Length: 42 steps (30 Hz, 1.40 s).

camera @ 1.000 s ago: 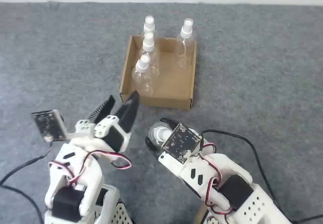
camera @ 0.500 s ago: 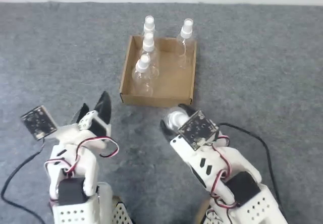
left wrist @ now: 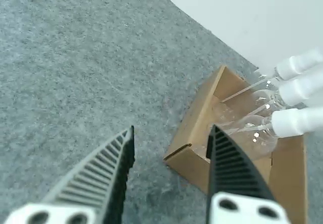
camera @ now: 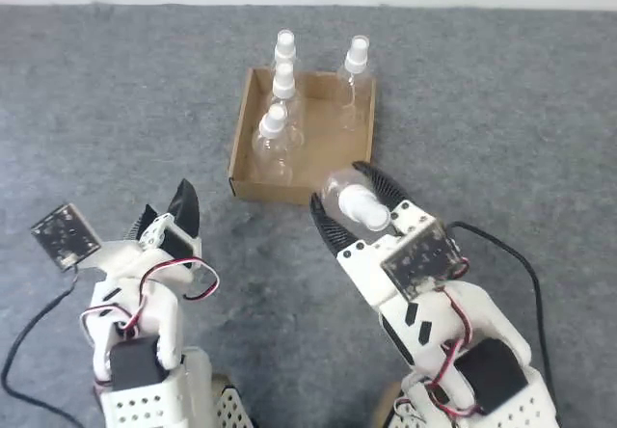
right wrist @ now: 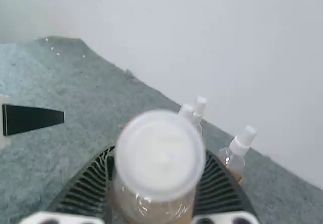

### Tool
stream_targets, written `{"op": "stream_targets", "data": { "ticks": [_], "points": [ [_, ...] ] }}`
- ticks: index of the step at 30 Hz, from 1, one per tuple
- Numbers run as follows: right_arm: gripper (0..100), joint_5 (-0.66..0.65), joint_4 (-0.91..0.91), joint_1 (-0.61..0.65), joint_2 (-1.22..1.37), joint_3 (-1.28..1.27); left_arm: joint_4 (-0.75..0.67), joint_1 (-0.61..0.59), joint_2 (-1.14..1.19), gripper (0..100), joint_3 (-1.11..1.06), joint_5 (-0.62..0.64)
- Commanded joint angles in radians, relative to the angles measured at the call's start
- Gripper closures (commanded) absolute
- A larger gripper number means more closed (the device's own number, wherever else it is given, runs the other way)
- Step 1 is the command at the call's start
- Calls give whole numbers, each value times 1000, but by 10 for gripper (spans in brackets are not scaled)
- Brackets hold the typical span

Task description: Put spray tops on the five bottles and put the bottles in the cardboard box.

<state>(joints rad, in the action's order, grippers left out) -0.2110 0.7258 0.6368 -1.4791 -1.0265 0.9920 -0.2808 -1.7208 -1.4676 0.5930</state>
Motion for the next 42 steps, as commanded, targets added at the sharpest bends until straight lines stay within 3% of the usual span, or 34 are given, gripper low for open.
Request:
{"op": "stream_targets", "data": {
  "ticks": [1,8,19,30,42],
  "points": [
    [986,-18,-73,-16,122,110,-34,-5,-21,782,10,8],
    [986,-18,-223,-18,392,176,-34,-5,-21,782,8,6],
    [986,-9,-453,-131,687,180,-34,-5,-21,782,2,5],
    [986,-8,-631,-137,957,181,-152,-5,-21,782,-64,3],
    [986,109,-638,-216,1276,362,-152,-5,-21,782,-65,3]
  ]
}}
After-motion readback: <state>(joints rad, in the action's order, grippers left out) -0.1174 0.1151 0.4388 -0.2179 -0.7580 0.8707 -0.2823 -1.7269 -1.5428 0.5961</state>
